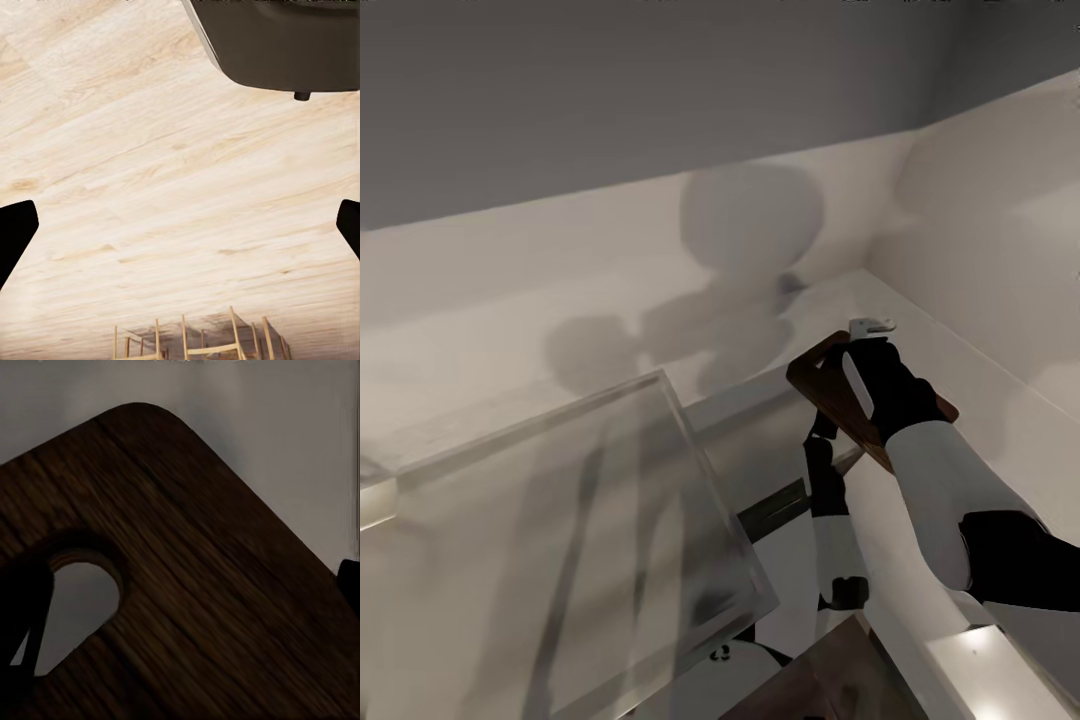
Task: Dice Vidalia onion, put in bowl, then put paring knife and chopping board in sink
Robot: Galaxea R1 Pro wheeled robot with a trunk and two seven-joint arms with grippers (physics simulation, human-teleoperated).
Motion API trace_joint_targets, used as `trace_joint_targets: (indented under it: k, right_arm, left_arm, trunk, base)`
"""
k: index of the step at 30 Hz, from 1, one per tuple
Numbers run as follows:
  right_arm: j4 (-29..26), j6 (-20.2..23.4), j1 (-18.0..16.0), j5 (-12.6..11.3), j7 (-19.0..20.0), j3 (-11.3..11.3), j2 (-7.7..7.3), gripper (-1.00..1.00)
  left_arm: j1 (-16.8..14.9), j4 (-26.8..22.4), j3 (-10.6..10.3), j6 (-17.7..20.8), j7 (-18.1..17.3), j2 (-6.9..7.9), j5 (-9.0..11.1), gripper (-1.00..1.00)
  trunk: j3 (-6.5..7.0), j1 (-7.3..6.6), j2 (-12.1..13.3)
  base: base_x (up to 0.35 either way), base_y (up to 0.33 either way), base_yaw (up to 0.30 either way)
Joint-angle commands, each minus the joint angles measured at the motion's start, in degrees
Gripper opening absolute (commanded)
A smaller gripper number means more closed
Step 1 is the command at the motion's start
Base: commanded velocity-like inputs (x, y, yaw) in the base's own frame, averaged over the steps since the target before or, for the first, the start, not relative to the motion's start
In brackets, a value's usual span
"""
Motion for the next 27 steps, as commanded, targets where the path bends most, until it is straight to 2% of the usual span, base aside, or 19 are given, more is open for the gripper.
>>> trace_joint_targets:
  k: [1,5,10,27]
  right_arm:
    - [0.31,0.67,0.0,-0.04,0.21,0.12,-0.01,1.0]
    - [0.63,0.7,0.0,0.65,0.17,0.12,-0.07,1.0]
    - [0.59,0.77,0.0,-0.36,0.16,0.12,-0.1,1.0]
    - [0.23,0.83,0.0,-0.36,0.16,0.12,-0.1,1.0]
  left_arm:
    - [0.04,-0.09,0.02,-0.07,-0.03,-0.01,0.02,1.0]
    - [0.04,-0.09,0.02,-0.07,-0.03,-0.01,0.02,1.0]
    - [0.04,-0.09,0.02,-0.07,-0.03,-0.01,0.02,1.0]
    - [0.04,-0.09,0.02,-0.07,-0.03,-0.01,0.02,1.0]
  trunk:
    - [0.01,0.03,-0.05]
    - [0.36,0.03,-0.05]
    - [0.81,0.03,-0.05]
    - [2.01,0.03,-0.05]
  base:
    - [0.0,0.0,-0.019]
    - [0.0,0.0,-0.019]
    - [0.0,0.0,-0.016]
    - [0.0,0.0,-0.011]
